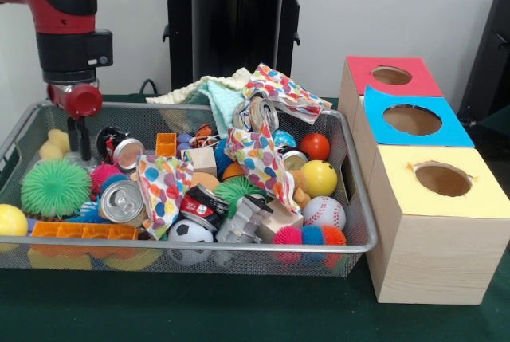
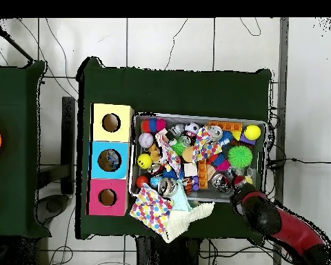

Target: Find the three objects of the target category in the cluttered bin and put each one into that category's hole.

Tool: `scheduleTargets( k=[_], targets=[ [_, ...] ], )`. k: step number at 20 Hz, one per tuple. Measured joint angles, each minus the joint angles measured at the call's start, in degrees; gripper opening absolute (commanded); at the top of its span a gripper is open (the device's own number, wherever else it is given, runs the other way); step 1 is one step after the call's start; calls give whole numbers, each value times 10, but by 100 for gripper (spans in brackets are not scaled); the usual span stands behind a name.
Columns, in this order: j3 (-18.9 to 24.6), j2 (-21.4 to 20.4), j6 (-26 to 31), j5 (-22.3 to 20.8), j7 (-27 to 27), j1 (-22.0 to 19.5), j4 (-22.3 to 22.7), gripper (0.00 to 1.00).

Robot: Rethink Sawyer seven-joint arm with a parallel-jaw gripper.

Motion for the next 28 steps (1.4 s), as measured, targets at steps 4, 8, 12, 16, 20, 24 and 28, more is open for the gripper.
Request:
scheduleTargets(
  k=[4,8,12,16,20,24,28],
  targets=[
    [3,0,-1,0,0,-2,0,100],
    [8,0,-8,0,0,-2,0,100],
    [18,7,-28,0,0,-2,0,100],
    [21,14,-44,0,0,-2,0,100],
    [21,18,-46,0,0,1,0,100],
    [21,21,-47,0,0,5,-1,100],
    [13,21,-47,0,0,17,-5,0]
  ],
)
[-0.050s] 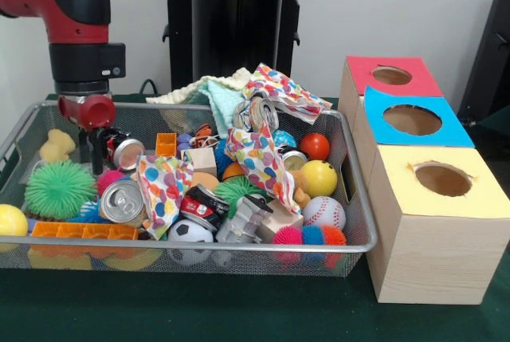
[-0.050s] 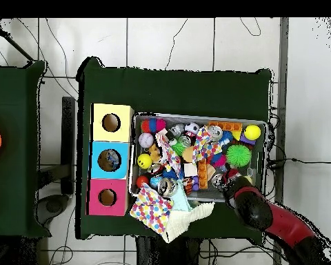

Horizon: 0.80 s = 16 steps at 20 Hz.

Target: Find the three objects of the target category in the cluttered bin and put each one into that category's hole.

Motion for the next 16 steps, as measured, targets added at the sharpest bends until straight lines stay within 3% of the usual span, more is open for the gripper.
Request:
scheduleTargets(
  k=[16],
  targets=[
    [-43,-12,-1,0,0,50,-8,0]
  ],
)
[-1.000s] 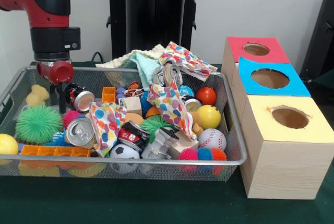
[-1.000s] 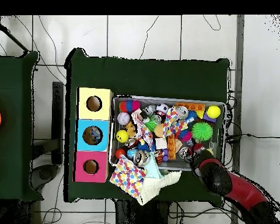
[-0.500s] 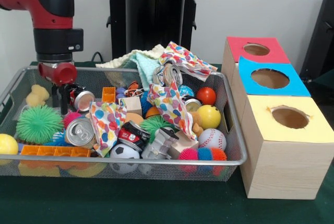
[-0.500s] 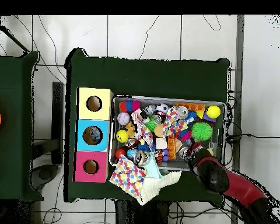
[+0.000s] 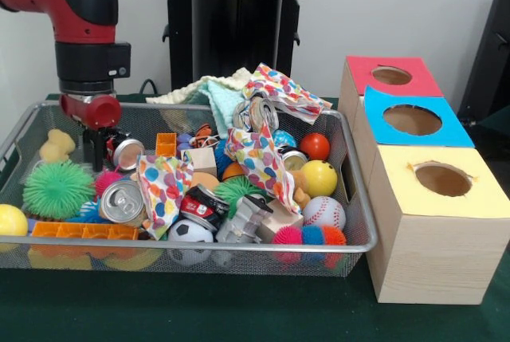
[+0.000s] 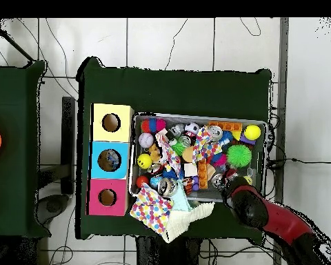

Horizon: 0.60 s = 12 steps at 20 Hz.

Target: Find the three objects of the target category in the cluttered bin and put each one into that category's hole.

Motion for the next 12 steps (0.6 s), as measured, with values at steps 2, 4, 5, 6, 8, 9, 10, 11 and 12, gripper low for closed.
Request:
scheduleTargets(
  k=[2,4,5,6,8,9,10,11,12],
  targets=[
    [-5,-1,0,0,0,5,0,0],
    [-10,-1,0,0,0,8,0,0],
    [-10,-1,-1,0,0,9,0,0],
    [-12,-1,-1,0,0,10,0,0],
    [-14,-1,-1,0,0,12,0,0],
    [-15,-1,-1,0,0,12,0,0],
    [-16,-1,-1,0,0,13,0,0],
    [-17,-1,-1,0,0,13,0,0],
    [-17,-1,-1,0,0,13,0,0]
  ],
)
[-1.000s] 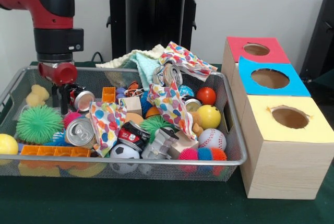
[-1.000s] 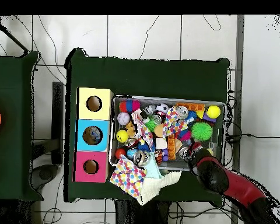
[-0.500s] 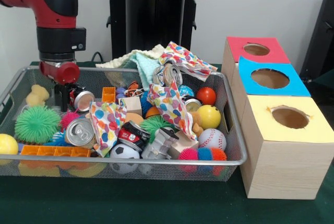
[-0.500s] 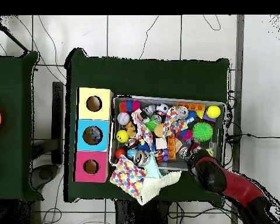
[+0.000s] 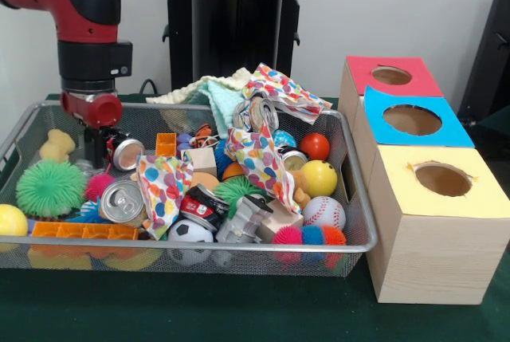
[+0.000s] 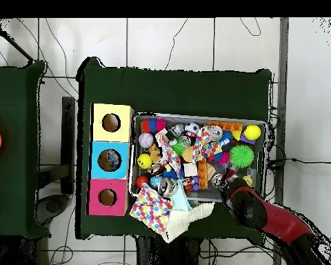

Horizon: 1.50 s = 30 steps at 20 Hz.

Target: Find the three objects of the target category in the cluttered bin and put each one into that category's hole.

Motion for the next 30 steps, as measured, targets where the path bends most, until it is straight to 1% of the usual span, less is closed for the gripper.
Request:
scheduleTargets(
  k=[5,8,11,18,22,23,27,28,30],
  targets=[
    [0,-1,0,0,0,-3,0,0],
    [0,-8,0,0,0,-8,6,0],
    [0,-28,0,1,0,-18,25,0],
    [2,-62,0,5,0,-35,50,0],
    [10,-90,0,12,0,-49,69,0],
    [12,-104,0,16,0,-54,78,0],
    [13,-126,0,22,0,-56,88,0],
    [14,-132,0,23,0,-56,91,100],
    [14,-132,0,23,0,-56,91,100]
  ],
)
